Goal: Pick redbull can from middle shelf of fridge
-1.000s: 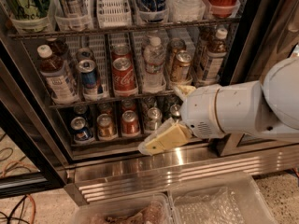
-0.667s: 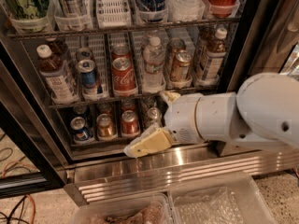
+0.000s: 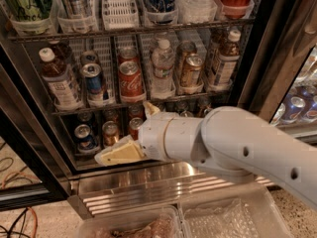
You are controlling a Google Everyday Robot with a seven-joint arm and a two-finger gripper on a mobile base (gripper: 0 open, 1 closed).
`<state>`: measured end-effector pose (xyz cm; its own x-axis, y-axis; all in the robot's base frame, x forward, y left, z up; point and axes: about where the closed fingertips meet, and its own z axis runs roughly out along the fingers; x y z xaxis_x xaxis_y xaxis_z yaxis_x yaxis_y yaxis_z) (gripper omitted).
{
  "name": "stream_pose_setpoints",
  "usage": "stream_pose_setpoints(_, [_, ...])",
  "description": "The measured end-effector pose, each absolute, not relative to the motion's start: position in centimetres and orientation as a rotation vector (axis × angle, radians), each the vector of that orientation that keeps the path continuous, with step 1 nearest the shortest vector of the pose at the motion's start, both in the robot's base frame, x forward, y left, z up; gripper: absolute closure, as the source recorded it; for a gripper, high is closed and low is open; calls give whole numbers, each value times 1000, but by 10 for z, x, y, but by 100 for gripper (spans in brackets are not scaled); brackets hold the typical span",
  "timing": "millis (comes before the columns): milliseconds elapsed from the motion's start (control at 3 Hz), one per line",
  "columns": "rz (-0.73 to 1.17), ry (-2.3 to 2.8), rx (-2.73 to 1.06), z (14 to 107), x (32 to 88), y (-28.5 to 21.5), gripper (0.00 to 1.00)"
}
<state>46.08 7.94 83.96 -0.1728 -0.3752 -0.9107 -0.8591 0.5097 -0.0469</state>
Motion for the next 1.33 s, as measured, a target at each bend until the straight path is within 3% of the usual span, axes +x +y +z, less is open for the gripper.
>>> stream_pose_setpoints(333, [603,1738,-932,848,469,110,0])
stream_pose_setpoints(1333, [597,1703,-865,864,482,131,0])
